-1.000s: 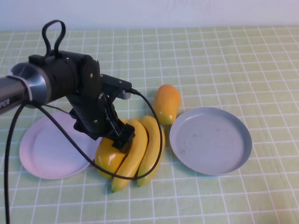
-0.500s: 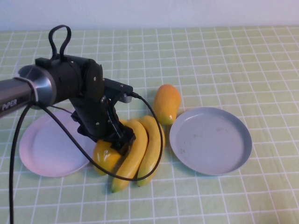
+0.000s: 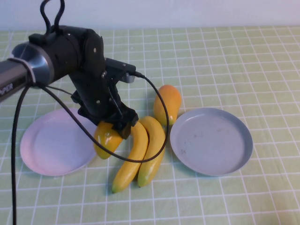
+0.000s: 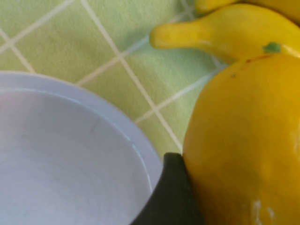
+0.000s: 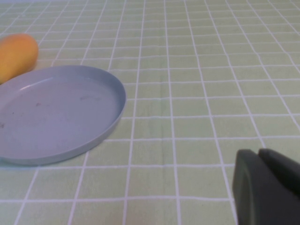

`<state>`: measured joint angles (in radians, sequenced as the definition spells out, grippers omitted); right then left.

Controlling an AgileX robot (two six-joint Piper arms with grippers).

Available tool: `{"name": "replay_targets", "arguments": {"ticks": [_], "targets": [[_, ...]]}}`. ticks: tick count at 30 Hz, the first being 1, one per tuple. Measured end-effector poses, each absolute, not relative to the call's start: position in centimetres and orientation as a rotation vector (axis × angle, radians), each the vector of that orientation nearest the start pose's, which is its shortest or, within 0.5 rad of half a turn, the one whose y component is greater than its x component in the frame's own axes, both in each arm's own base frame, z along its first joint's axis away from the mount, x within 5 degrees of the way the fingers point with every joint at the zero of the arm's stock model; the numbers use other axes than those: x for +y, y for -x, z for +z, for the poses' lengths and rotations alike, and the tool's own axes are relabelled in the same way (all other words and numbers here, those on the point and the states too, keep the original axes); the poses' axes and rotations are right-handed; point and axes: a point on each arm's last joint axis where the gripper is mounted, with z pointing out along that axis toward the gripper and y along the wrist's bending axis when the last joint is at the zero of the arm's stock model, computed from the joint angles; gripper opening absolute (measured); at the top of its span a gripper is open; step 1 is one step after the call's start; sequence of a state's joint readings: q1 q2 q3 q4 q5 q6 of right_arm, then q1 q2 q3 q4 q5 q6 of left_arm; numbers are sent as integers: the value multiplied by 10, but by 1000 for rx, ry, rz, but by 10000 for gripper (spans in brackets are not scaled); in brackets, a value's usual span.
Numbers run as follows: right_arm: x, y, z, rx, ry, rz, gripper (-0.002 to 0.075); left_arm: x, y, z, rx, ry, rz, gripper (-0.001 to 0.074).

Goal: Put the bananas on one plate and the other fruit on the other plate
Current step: Put one type of fruit in the left plate

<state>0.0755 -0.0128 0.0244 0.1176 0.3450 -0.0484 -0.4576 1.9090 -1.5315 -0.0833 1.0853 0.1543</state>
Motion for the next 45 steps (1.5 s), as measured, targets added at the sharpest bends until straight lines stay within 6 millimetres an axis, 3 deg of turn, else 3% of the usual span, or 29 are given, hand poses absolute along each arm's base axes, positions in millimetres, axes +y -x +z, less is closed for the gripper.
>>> {"name": "replay_targets", "arguments": {"ticks": [7,10,17,22,36,41,45], "targets": [[8,-53,175,1839,40,133,-15,-170,-357,262,2856,-832,-128,517],[8,-53,175,1839,40,133,-16,-146,-364,262,2880,-765,-76,517],[8,-53,175,1839,40,133,-15,-65,-372,239,3033,-482,-19,517],[8,-53,175,1839,40,133,-15,-37,-373,230,3062,-368,-16,517],[8,-53,175,1839,40,133,-15,-39,-384,220,2978,-380,-94,517],[8,-53,175,1839,40,133,-15,-38,-387,215,2976,-391,-72,621],[8,-53,175,1839,40,133,-15,-36,-390,216,2943,-402,-39,652]]}}
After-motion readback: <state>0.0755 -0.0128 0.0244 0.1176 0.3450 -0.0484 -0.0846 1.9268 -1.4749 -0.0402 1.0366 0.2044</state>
